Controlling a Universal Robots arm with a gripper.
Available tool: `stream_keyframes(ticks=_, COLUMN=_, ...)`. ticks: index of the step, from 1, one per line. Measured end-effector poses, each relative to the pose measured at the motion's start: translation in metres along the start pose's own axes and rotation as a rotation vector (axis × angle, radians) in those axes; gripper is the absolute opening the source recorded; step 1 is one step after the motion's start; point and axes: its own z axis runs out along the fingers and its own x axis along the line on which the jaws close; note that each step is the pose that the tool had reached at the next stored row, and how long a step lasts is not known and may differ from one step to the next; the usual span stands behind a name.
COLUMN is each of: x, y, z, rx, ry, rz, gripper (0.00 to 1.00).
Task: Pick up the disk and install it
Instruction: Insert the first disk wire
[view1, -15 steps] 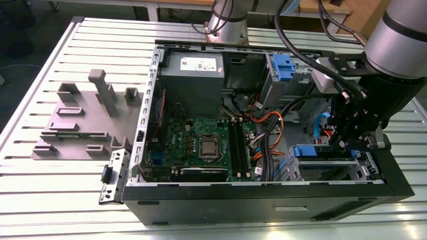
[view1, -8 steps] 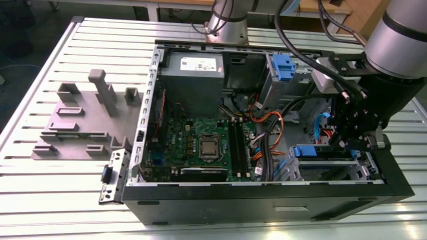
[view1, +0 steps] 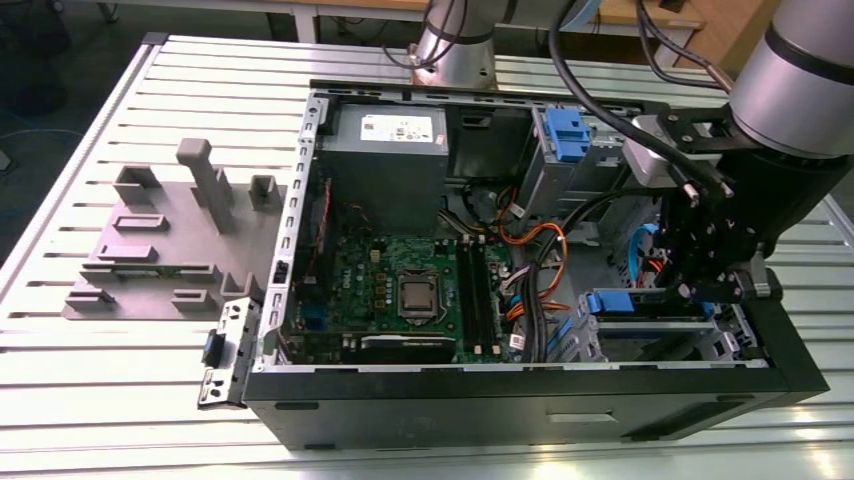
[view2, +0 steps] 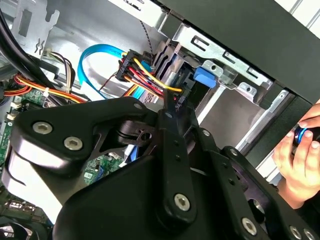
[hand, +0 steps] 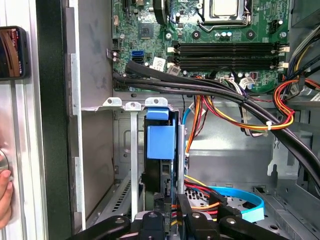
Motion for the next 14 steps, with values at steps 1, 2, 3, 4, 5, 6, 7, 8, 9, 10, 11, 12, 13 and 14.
stream_keyframes(ticks=1, x=0.0, y=0.0, z=-0.0002, rx=0.0, ry=0.0, rz=0.0, gripper=0.24)
stream_keyframes(ticks=2, x=0.0001, y=0.0, z=-0.0006, rx=0.0, ry=0.0003, rz=0.0, gripper=0.24)
stream_keyframes(ticks=3, x=0.0001, y=-0.0001, z=-0.0013, rx=0.0, ry=0.0006, rz=0.0, gripper=0.24)
stream_keyframes(ticks=4, x=0.0001, y=-0.0002, z=-0.0019, rx=0.0, ry=0.0004, rz=0.0, gripper=0.24)
stream_keyframes(ticks=5, x=0.0002, y=-0.0002, z=-0.0025, rx=0.0, ry=0.0002, rz=0.0, gripper=0.24)
stream_keyframes(ticks=6, x=0.0002, y=-0.0003, z=-0.0033, rx=0.0, ry=0.0003, rz=0.0, gripper=0.24)
stream_keyframes(ticks=7, x=0.0003, y=-0.0004, z=-0.0041, rx=0.0, ry=0.0003, rz=0.0, gripper=0.24)
stream_keyframes(ticks=8, x=0.0004, y=-0.0005, z=-0.0052, rx=0.0, ry=0.0003, rz=0.0, gripper=0.24)
stream_keyframes(ticks=9, x=0.0004, y=-0.0006, z=-0.0064, rx=0.0, ry=0.0002, rz=0.0, gripper=0.24)
stream_keyframes(ticks=10, x=0.0005, y=-0.0008, z=-0.0077, rx=-0.0001, ry=0.0002, rz=0.0, gripper=0.24)
stream_keyframes(ticks=11, x=0.0006, y=-0.0009, z=-0.0091, rx=-0.0002, ry=0.0001, rz=0.0, gripper=0.24)
stream_keyframes(ticks=12, x=0.0007, y=-0.001, z=-0.0103, rx=-0.0003, ry=0.0002, rz=0.0, gripper=0.24)
stream_keyframes(ticks=13, x=0.0008, y=-0.0011, z=-0.0114, rx=-0.0005, ry=0.0002, rz=0.0, gripper=0.24)
stream_keyframes(ticks=14, x=0.0008, y=-0.0012, z=-0.0124, rx=-0.0007, ry=0.0002, rz=0.0, gripper=0.24)
